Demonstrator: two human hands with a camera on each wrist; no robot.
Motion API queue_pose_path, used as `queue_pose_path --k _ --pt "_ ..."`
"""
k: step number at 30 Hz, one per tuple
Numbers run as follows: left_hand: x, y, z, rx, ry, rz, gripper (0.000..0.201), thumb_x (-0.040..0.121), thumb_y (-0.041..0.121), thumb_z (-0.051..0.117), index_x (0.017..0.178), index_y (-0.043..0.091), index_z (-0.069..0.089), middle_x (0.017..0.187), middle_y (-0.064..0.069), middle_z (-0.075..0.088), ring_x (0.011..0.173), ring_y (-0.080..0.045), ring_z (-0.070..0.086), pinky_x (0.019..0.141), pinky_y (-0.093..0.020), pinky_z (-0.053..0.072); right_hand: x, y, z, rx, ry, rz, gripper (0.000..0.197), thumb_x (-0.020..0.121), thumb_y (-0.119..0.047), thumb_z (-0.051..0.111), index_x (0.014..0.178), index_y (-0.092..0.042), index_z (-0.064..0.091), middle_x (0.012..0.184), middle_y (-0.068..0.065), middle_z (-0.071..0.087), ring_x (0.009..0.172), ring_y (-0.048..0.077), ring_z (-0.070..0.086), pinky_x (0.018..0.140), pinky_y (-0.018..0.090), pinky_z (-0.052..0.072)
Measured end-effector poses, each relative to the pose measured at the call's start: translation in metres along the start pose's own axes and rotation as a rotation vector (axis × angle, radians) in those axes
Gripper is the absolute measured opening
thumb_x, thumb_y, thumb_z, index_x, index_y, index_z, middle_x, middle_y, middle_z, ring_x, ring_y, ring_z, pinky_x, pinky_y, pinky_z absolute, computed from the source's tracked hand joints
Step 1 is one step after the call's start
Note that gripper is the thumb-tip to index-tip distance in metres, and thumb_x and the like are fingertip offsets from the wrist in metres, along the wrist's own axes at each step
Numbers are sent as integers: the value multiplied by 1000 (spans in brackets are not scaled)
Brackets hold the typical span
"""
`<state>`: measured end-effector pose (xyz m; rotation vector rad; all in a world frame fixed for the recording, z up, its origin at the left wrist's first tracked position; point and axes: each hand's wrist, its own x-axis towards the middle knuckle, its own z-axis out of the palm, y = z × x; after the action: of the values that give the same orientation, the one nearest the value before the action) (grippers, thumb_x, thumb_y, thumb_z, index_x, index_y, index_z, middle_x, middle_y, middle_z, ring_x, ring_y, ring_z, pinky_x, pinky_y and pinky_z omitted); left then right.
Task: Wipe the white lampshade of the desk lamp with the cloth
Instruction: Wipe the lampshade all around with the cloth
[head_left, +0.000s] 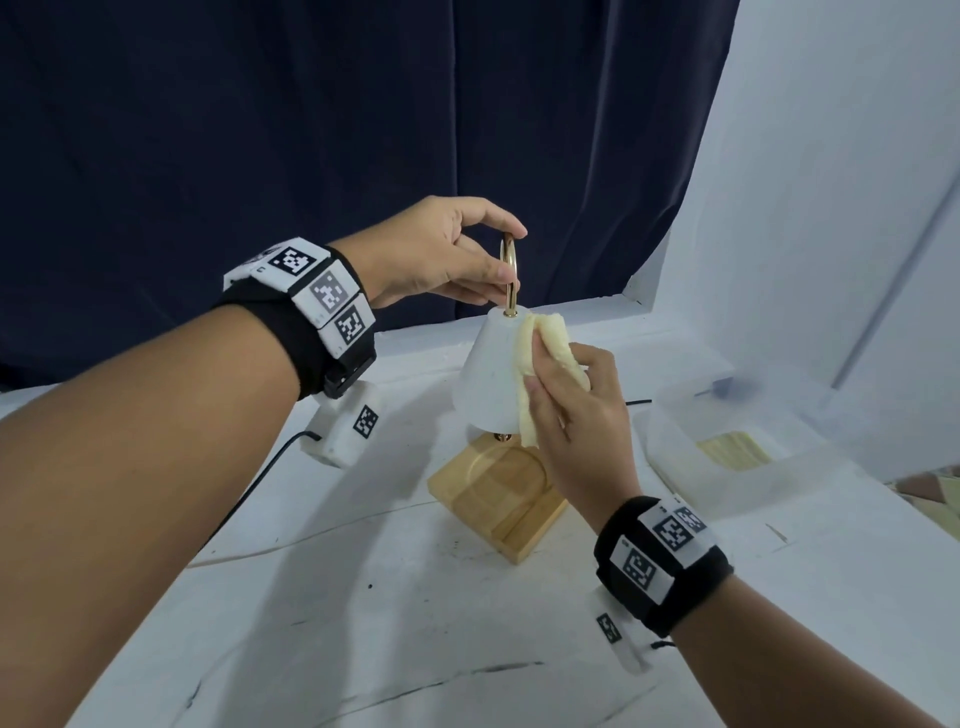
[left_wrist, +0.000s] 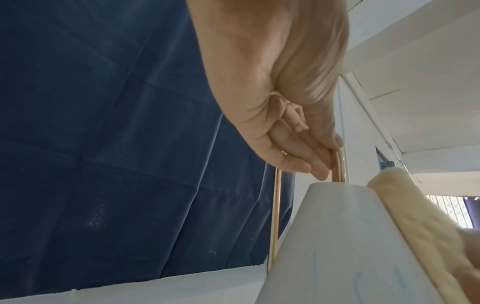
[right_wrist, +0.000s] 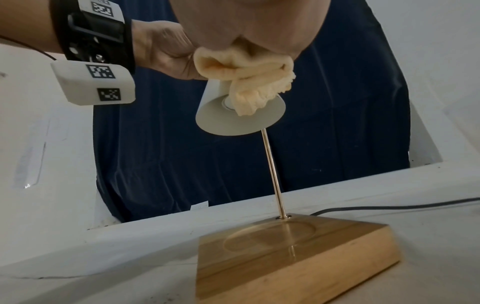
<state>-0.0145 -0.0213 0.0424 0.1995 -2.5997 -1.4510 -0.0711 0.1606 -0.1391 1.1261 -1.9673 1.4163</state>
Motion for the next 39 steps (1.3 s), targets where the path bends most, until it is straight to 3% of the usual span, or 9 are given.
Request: queue_pose_path --k 7,11,16,20,24,28,32,36,39 --pt "1 0 1 12 -12 5 41 97 8 75 135 16 61 97 -14 83 97 -27 81 94 -41 64 1 3 -5 -38 59 -200 29 98 -12 71 127 -13 74 115 13 59 98 24 62 78 40 56" --pt "-1 -1 0 6 -12 3 42 96 9 76 135 17 62 98 -14 83 97 -27 81 93 -40 64 15 -7 -2 -84 55 -178 27 99 -16 68 126 -17 75 119 11 55 102 25 61 84 38 55" --pt "-1 -3 1 -3 -15 10 42 97 9 75 136 17 61 100 -15 82 97 -27 81 93 -40 64 -10 -6 -3 -189 -181 -316 25 100 -16 66 123 -10 74 116 11 56 91 23 56 72 37 53" --pt "-2 -3 2 -2 -10 11 42 98 9 75 136 18 61 98 -12 83 96 -26 82 92 -38 64 5 -5 -7 -203 -78 -325 27 99 -16 69 125 -14 75 115 13 55 85 26 58 71 34 52" --pt "-3 -4 2 -8 6 17 43 97 11 75 137 19 62 96 -11 83 95 -24 82 91 -37 65 21 -16 1 -151 -9 -239 25 101 -21 66 122 -13 76 119 -3 41 97 21 57 80 28 49" --pt "-4 -9 5 -36 17 30 45 98 10 75 139 21 61 99 -12 83 98 -26 81 94 -39 64 4 -15 7 -115 -130 -193 34 105 -33 57 123 -7 70 108 -18 32 90 7 46 75 30 49" --pt "-5 -16 11 -79 64 59 49 98 10 74 144 22 60 98 -12 83 98 -25 81 93 -37 64 3 -11 -4 -151 -104 -276 27 101 -22 67 126 -13 74 116 2 45 90 23 57 74 34 53" --pt "-6 -18 13 -67 87 71 51 98 13 75 145 24 60 99 -9 83 100 -25 80 91 -33 64 25 -15 -4 -166 -17 -264 26 100 -22 69 124 -17 75 120 6 45 94 26 61 79 34 54" --pt "-6 -17 12 -72 81 73 50 98 11 74 145 22 59 99 -11 83 97 -24 81 87 -31 64 21 -14 1 -128 -83 -214 31 103 -30 62 125 -12 73 116 -9 39 97 13 53 82 31 52"
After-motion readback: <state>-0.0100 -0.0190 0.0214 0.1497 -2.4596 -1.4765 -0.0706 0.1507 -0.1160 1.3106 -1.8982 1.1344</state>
